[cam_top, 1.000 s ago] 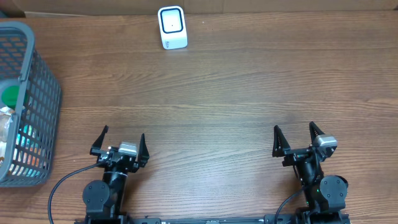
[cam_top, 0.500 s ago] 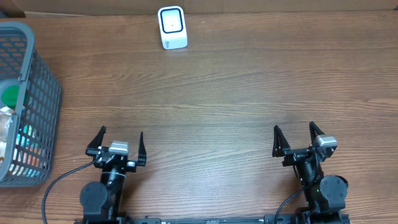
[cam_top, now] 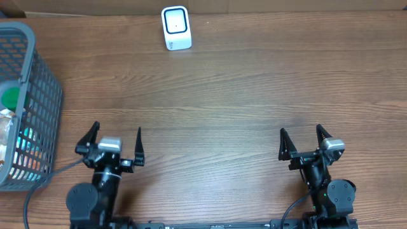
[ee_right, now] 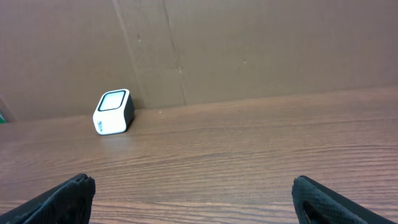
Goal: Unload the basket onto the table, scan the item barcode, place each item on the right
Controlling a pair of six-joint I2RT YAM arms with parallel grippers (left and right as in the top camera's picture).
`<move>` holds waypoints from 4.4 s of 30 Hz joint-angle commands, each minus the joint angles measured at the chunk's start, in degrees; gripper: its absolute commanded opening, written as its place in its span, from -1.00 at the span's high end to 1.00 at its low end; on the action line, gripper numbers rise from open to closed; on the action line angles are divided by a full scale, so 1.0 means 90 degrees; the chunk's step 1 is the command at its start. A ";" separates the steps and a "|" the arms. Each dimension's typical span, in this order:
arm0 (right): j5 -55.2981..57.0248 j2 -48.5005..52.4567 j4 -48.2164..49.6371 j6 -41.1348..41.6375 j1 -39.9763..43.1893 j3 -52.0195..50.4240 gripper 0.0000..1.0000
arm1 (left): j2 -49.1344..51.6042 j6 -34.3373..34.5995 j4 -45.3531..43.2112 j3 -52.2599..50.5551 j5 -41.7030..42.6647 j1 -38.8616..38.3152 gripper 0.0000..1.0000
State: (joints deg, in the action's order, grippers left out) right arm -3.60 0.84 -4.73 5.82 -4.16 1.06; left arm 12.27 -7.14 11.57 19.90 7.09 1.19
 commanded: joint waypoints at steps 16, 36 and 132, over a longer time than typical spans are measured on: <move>0.0061 -0.0075 0.0019 0.0012 -0.0036 -0.0068 -1.00 | 0.3917 0.0512 0.2965 0.4294 0.1494 -0.0012 -1.00; 0.0061 -0.0075 0.0019 0.0012 -0.0036 -0.0068 -1.00 | 0.6630 0.0510 0.5005 0.5175 0.2472 -0.0012 -0.99; 0.0061 -0.0075 0.0019 0.0012 -0.0036 -0.0068 -1.00 | 1.0880 0.1263 0.5076 0.7793 -0.1438 0.5790 -0.75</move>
State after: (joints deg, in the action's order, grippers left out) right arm -3.57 0.84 -4.75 5.82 -4.16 1.06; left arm 109.45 5.48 57.98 90.24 -3.66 52.93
